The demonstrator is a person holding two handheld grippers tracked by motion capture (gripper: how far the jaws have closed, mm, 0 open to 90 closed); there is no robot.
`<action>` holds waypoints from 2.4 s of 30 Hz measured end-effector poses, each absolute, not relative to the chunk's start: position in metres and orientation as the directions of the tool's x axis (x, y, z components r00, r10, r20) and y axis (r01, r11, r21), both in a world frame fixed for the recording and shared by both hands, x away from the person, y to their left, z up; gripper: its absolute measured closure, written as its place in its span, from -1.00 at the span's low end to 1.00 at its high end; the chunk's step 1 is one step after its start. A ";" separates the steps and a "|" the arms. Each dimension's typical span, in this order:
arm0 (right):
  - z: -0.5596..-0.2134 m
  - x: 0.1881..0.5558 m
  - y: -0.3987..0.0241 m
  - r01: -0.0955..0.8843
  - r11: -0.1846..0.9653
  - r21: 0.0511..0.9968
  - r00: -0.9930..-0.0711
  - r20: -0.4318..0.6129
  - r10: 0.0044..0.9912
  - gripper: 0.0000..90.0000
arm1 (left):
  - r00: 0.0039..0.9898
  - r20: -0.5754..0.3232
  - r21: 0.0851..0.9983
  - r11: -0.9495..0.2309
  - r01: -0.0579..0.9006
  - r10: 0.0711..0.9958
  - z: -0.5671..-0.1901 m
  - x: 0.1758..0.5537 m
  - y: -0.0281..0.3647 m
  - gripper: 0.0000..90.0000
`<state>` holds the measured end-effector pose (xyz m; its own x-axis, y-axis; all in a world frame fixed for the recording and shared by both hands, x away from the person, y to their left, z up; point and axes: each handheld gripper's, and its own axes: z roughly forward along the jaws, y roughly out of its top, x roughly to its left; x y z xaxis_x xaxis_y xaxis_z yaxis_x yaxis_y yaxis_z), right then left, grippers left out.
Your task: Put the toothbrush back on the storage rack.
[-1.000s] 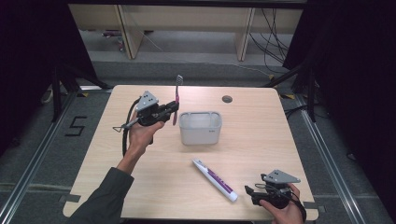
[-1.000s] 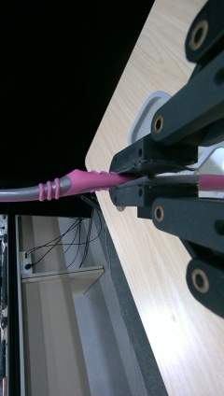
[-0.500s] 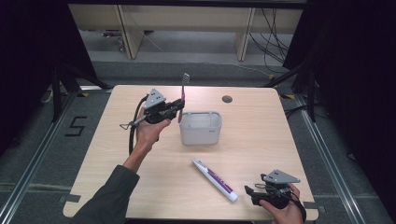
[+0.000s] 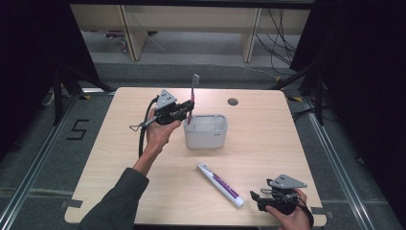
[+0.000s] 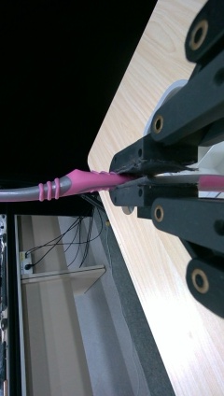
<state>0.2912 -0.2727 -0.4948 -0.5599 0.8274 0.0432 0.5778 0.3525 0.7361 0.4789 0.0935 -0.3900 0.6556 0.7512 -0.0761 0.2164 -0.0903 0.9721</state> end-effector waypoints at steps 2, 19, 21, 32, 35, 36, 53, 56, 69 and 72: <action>-0.494 0.291 -0.273 0.574 0.353 0.739 -0.555 0.034 0.831 -0.50 | 0.652 -0.073 0.972 -0.094 0.218 0.755 -0.392 0.481 0.093 0.84; -0.495 0.290 -0.271 0.577 0.348 0.739 -0.553 0.040 0.832 -0.50 | 0.620 -0.108 0.964 -0.072 0.257 0.777 -0.415 0.490 0.095 0.84; -0.495 0.291 -0.272 0.567 0.360 0.741 -0.560 0.026 0.828 -0.50 | 0.615 -0.108 0.962 -0.075 0.264 0.781 -0.418 0.491 0.096 0.84; -0.495 0.290 -0.270 0.568 0.372 0.734 -0.569 0.023 0.822 -0.50 | 0.601 -0.111 0.956 -0.081 0.283 0.792 -0.430 0.494 0.095 0.84; -0.495 0.291 -0.271 0.561 0.375 0.738 -0.573 0.019 0.819 -0.50 | 0.601 -0.104 0.955 -0.090 0.284 0.792 -0.431 0.494 0.094 0.84; -0.495 0.289 -0.269 0.582 0.358 0.730 -0.562 0.043 0.826 -0.50 | 0.600 -0.102 0.954 -0.092 0.284 0.794 -0.432 0.494 0.094 0.84; -0.495 0.290 -0.270 0.567 0.378 0.732 -0.573 0.021 0.819 -0.50 | 0.582 -0.095 0.946 -0.109 0.305 0.808 -0.444 0.495 0.097 0.82; -0.495 0.290 -0.270 0.567 0.378 0.732 -0.573 0.022 0.819 -0.50 | 0.583 -0.085 0.946 -0.119 0.303 0.808 -0.444 0.495 0.097 0.79; -0.496 0.292 -0.270 0.546 0.394 0.740 -0.594 0.010 0.804 -0.50 | 0.568 -0.085 0.948 -0.109 0.298 0.819 -0.441 0.488 0.103 0.44; -0.495 0.290 -0.269 0.581 0.365 0.727 -0.574 0.048 0.817 -0.50 | 0.566 -0.088 0.952 -0.099 0.291 0.820 -0.439 0.484 0.106 0.35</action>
<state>0.2901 -0.2691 -0.4952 -0.5741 0.8174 0.0481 0.5812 0.3654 0.7271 0.4842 0.1063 -0.4385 0.5662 0.8196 -0.0877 0.2908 -0.0991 0.9516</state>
